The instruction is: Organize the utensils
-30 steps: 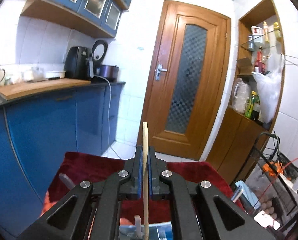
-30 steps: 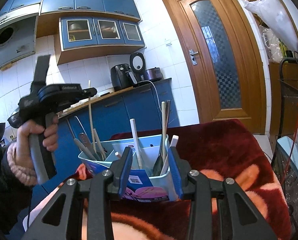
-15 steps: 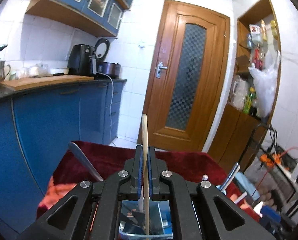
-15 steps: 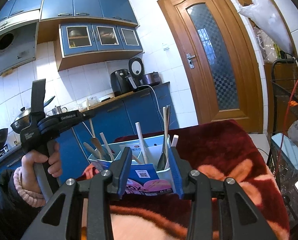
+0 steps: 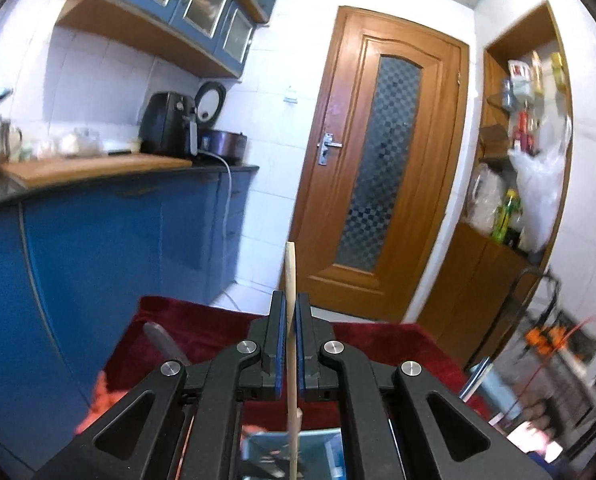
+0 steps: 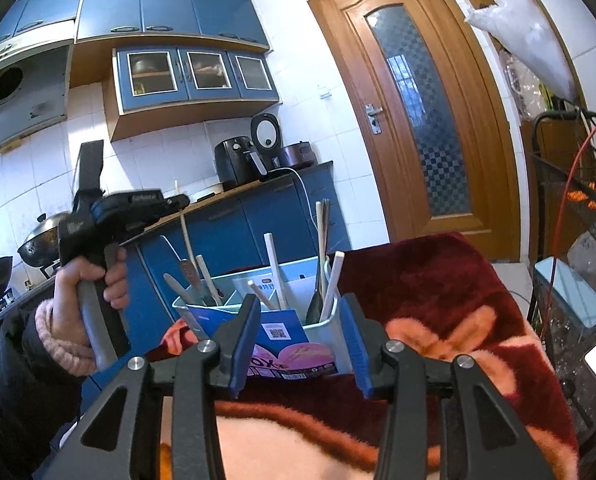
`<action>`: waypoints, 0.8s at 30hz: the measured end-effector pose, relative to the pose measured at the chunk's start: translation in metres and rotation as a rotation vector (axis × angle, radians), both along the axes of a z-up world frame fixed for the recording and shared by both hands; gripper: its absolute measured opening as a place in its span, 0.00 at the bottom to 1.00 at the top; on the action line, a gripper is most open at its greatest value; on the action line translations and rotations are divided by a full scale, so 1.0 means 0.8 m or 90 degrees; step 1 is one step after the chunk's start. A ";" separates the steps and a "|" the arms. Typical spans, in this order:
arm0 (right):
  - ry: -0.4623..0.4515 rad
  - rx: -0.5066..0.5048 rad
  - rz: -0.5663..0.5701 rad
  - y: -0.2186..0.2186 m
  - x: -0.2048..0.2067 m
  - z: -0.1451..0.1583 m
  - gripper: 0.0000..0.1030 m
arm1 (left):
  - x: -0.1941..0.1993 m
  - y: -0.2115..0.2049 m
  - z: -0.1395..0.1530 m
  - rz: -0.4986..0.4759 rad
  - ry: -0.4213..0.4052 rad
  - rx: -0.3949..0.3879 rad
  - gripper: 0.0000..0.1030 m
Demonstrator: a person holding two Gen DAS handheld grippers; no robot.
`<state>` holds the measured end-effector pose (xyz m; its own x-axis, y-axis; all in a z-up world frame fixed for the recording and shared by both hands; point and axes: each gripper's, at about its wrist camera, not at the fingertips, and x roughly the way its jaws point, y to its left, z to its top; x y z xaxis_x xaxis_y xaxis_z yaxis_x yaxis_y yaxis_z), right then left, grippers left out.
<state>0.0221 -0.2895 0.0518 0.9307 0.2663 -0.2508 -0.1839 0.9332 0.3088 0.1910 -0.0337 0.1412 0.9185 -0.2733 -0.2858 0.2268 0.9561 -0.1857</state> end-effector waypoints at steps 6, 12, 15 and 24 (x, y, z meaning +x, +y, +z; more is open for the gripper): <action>0.002 -0.006 0.001 0.004 -0.008 0.001 0.43 | -0.019 -0.001 -0.030 -0.018 0.029 0.000 0.04; 0.002 -0.020 -0.001 0.015 -0.023 0.009 0.43 | -0.040 0.004 -0.032 -0.048 0.058 0.005 0.22; -0.002 -0.023 -0.001 0.020 -0.034 0.016 0.45 | -0.060 0.008 -0.023 -0.047 0.045 0.018 0.39; -0.010 -0.045 -0.003 0.043 -0.068 0.033 0.54 | -0.134 0.019 -0.013 -0.057 0.041 0.056 0.40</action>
